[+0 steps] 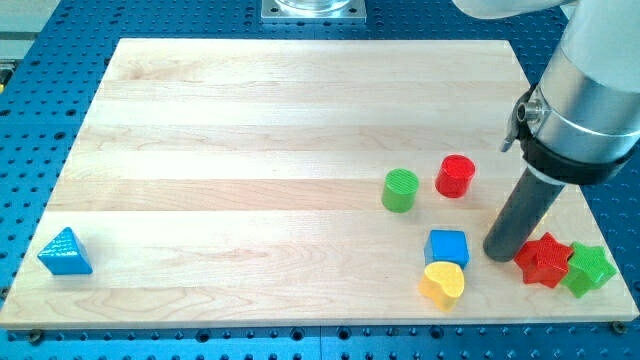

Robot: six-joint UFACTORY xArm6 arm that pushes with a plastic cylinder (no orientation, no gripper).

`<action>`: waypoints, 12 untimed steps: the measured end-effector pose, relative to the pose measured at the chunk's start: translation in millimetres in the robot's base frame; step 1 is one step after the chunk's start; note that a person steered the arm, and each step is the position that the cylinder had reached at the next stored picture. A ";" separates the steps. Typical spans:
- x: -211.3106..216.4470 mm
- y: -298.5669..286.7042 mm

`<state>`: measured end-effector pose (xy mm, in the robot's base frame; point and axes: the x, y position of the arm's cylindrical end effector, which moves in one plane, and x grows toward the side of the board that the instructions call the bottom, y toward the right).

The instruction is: Push the blue cube horizontally to the hexagon

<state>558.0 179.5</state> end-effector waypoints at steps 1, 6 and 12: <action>-1.1 -42.9; 15.6 -121.0; 9.9 -242.6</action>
<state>567.9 -63.0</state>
